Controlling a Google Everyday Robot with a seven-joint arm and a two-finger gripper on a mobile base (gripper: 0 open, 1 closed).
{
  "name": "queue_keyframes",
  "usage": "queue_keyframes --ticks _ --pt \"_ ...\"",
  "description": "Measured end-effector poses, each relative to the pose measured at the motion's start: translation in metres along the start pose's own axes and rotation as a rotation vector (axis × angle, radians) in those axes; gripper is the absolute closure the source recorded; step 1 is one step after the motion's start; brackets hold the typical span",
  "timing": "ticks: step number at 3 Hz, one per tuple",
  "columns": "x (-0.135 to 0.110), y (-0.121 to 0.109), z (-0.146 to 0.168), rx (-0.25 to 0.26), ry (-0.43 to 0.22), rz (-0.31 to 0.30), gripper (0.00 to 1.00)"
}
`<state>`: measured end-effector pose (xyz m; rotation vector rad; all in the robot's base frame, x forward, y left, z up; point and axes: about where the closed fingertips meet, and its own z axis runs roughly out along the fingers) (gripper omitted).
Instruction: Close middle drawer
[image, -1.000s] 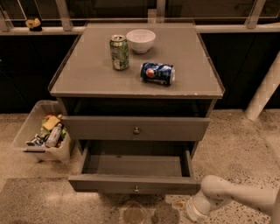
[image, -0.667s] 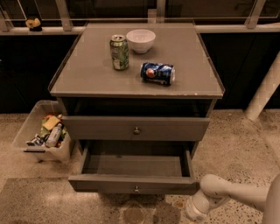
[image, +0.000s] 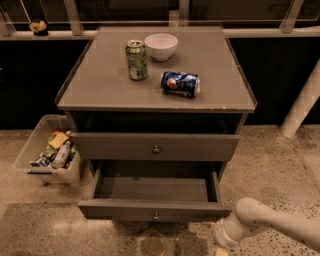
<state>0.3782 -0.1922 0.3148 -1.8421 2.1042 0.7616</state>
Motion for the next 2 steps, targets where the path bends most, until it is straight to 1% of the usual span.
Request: queue_keyframes --ticks 1,2 --pt "-0.03 0.008 -0.058 0.239 -0.033 0.048 0.0" --pt "-0.028 0.025 -0.089 0.348 -0.033 0.125 0.0"
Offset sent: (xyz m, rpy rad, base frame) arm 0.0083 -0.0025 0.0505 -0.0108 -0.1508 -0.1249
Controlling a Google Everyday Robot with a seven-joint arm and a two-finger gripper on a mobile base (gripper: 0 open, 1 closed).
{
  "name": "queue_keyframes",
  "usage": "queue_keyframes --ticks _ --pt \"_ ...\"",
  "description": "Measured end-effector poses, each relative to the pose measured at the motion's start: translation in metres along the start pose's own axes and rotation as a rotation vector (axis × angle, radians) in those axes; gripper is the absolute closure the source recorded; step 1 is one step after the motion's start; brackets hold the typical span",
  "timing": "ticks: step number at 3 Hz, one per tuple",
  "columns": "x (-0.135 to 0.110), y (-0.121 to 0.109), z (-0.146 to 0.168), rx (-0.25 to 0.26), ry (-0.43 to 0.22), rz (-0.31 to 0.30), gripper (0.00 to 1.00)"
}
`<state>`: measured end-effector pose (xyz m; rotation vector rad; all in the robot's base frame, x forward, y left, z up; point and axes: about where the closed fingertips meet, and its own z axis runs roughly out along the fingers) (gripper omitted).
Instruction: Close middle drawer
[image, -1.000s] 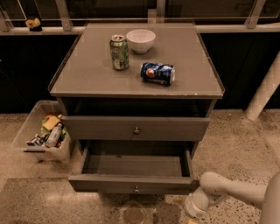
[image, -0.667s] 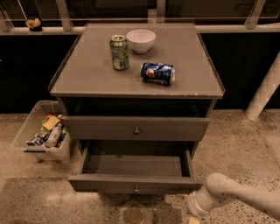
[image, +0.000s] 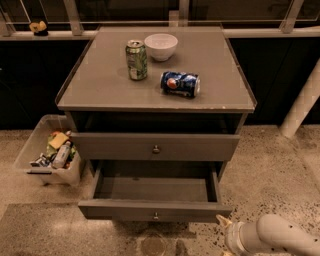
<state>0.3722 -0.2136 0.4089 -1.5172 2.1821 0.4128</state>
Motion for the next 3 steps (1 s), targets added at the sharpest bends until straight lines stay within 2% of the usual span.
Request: queue_keyframes --ticks 1,2,3 --pt "0.0 0.0 0.0 0.0 0.0 0.0 0.0" --pt "-0.015 -0.024 0.009 -0.013 -0.017 -0.024 0.0" --pt "-0.035 -0.054 0.013 0.004 -0.037 -0.036 0.0"
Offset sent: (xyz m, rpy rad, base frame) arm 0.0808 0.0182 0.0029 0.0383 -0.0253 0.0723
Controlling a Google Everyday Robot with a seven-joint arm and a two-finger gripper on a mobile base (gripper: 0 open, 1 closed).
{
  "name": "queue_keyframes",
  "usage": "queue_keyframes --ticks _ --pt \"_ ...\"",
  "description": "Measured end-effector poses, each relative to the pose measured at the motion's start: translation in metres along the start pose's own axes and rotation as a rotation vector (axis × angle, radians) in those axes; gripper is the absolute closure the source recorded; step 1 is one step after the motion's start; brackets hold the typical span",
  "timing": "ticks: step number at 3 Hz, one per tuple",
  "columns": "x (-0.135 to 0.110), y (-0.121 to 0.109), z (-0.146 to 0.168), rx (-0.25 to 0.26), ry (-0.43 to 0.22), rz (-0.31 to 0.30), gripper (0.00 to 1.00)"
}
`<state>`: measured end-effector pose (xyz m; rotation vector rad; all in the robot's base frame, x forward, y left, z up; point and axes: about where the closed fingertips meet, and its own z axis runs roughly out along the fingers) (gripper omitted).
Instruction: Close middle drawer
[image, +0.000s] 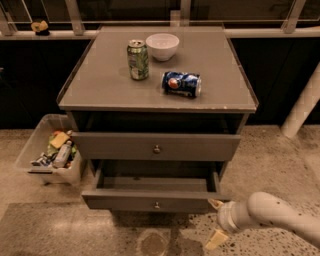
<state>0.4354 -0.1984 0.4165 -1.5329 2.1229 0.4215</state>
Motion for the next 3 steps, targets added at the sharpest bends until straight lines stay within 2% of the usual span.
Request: queue_keyframes --ticks 2,3 --pt "-0.045 -0.078 0.003 0.098 -0.075 0.049 0.0" --pt "-0.045 -0.078 0.003 0.098 -0.075 0.049 0.0"
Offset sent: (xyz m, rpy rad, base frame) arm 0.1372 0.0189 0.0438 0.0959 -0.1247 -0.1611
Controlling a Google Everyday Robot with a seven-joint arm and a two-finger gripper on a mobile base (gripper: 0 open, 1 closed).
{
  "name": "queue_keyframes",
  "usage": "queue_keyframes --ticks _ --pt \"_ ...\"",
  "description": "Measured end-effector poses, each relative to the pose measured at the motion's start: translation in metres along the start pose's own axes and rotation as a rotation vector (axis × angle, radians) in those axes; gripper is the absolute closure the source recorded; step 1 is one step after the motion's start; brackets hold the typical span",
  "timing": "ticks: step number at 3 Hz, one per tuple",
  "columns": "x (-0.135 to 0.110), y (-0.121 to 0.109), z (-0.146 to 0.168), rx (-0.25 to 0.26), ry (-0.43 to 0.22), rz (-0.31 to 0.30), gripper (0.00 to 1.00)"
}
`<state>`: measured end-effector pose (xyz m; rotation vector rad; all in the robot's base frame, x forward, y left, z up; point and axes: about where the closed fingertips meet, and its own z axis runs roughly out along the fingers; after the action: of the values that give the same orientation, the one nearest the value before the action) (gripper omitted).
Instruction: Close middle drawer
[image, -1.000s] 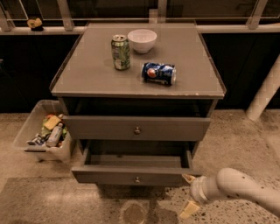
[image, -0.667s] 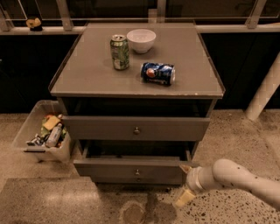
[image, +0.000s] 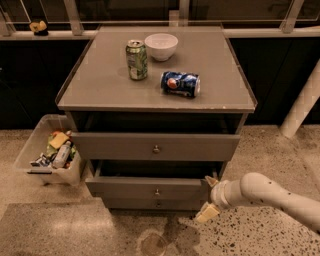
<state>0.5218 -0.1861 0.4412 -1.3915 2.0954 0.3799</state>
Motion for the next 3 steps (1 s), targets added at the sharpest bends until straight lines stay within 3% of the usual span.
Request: queue_keyframes --ticks 1,2,3 --pt "-0.004 0.019 -0.01 -0.014 -0.011 -0.039 0.0" --pt "-0.013 0.053 -0.044 0.004 -0.01 -0.12 0.0" --pt "-0.009 0.069 -0.047 -0.013 -0.001 -0.123 0.0"
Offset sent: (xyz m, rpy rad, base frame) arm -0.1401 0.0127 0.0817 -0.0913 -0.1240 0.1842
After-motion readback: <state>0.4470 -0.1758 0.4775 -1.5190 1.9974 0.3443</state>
